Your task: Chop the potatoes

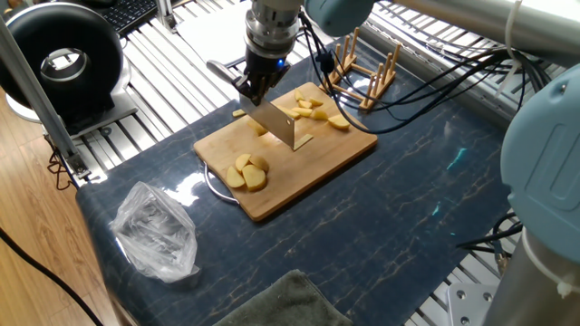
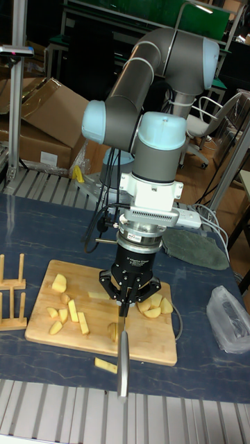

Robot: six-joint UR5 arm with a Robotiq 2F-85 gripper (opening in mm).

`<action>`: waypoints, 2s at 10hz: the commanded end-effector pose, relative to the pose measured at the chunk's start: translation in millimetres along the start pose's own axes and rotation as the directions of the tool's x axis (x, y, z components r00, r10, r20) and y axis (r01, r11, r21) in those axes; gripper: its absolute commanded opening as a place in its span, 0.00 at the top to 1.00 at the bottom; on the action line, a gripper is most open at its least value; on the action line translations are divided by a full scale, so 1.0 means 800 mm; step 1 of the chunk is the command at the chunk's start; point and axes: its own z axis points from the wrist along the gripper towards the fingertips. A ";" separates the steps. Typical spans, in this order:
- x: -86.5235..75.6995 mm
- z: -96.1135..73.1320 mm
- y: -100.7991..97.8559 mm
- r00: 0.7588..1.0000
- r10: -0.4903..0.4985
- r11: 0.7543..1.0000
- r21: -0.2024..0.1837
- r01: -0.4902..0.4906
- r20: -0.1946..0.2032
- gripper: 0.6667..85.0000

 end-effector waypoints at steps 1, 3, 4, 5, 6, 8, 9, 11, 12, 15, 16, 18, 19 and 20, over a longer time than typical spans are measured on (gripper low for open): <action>-0.001 0.001 0.000 1.000 0.010 1.000 -0.011 -0.010 0.005 1.00; 0.000 0.001 0.001 1.000 0.012 1.000 -0.015 -0.012 0.005 1.00; 0.000 0.001 0.001 1.000 0.012 1.000 -0.015 -0.012 0.005 1.00; 0.000 0.002 0.000 1.000 0.011 1.000 -0.014 -0.011 0.005 1.00; 0.000 0.002 0.000 1.000 0.011 1.000 -0.014 -0.011 0.007 1.00; -0.001 0.003 0.000 1.000 0.009 1.000 -0.014 -0.009 0.010 1.00; -0.001 0.003 0.000 1.000 0.009 1.000 -0.014 -0.009 0.011 1.00; -0.003 0.008 0.000 1.000 0.008 1.000 -0.015 -0.008 0.020 1.00; -0.003 0.012 0.001 1.000 0.010 1.000 -0.017 -0.009 0.026 1.00; -0.003 0.024 -0.004 0.999 0.004 1.000 -0.012 -0.004 0.049 1.00; -0.002 0.026 -0.006 0.998 -0.001 1.000 -0.011 0.001 0.056 1.00; -0.001 0.025 -0.009 0.997 -0.012 1.000 -0.004 0.012 0.071 1.00; 0.006 0.022 -0.012 0.997 -0.023 1.000 -0.007 0.023 0.072 1.00; 0.012 0.020 -0.014 0.997 -0.028 0.999 -0.013 0.030 0.074 1.00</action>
